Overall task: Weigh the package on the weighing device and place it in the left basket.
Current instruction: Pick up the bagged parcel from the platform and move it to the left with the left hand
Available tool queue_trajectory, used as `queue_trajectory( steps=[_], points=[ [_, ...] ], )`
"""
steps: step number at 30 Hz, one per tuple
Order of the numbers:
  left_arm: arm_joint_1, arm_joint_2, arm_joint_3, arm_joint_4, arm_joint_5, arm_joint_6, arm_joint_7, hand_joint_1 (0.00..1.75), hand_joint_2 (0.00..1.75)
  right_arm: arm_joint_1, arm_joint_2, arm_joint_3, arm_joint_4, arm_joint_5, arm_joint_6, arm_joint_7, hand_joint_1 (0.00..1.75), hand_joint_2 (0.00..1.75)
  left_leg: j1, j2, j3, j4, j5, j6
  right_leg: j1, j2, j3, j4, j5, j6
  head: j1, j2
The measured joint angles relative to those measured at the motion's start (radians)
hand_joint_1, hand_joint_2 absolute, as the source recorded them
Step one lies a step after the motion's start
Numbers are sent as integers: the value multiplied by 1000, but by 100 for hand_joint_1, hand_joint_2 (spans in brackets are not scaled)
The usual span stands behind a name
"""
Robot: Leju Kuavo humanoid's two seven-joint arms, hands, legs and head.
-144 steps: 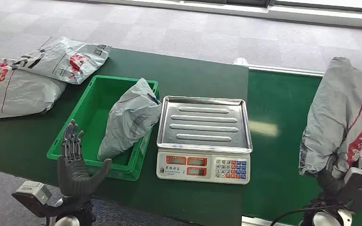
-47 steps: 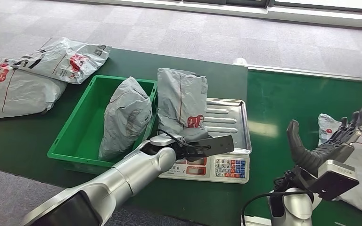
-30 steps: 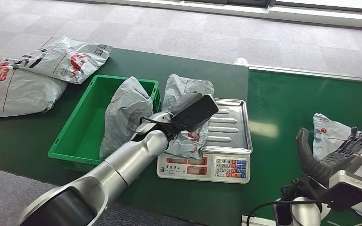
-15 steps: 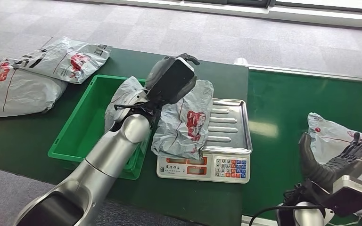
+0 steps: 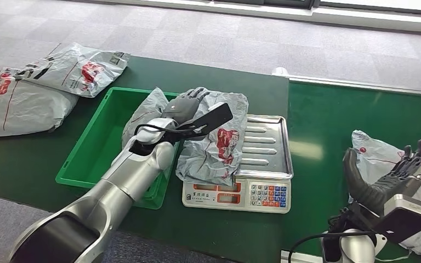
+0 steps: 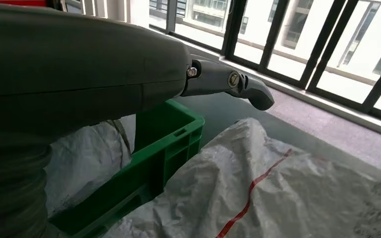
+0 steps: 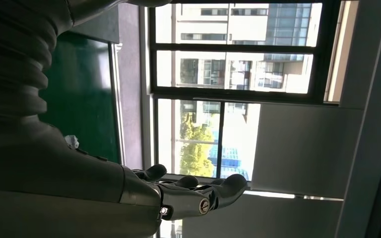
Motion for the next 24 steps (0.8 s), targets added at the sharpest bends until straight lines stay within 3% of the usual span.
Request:
queue_trajectory(
  steps=[9, 10, 13, 14, 18, 24],
  points=[
    [2, -15, 0, 129, -105, -115, 44, 1, 175, -50, 0, 1, 48, 18, 12, 10, 0, 175, 0, 0, 0, 0, 0, 0, 0, 0, 0, 0, 0, 0, 0, 0],
    [2, -18, 0, 137, -115, -130, 50, 25, 175, -53, 0, 1, 52, 19, 11, 10, 0, 175, 0, 0, 0, 0, 0, 0, 0, 0, 1, 0, 0, 0, 0, 0],
    [-1, -23, 0, 156, -142, -182, 54, 155, 175, -64, 0, 3, 67, 19, 10, 10, 0, 175, 0, 0, 1, 0, 0, 0, 0, 0, 1, 0, 0, 0, 0, 0],
    [-1, -25, 0, 161, -145, -194, 49, 175, 175, -67, 0, 3, 71, 20, 9, 10, 0, 175, 0, 0, 2, 0, 0, 0, 0, 0, 2, 0, 0, 0, 0, 0],
    [6, -27, 15, 170, -125, -192, 15, 175, 175, -76, 0, 6, 83, 20, 4, 10, 0, 175, 0, 0, 3, 0, 0, 0, 0, -1, 4, 0, -1, 0, 0, 0],
    [39, -28, 87, 152, -52, -83, -31, 175, 175, -72, 0, 8, 86, 18, -3, 16, 0, 175, 0, 0, 3, 0, 0, 0, 0, -1, 4, 0, 0, 0, 0, 0]
  ],
)
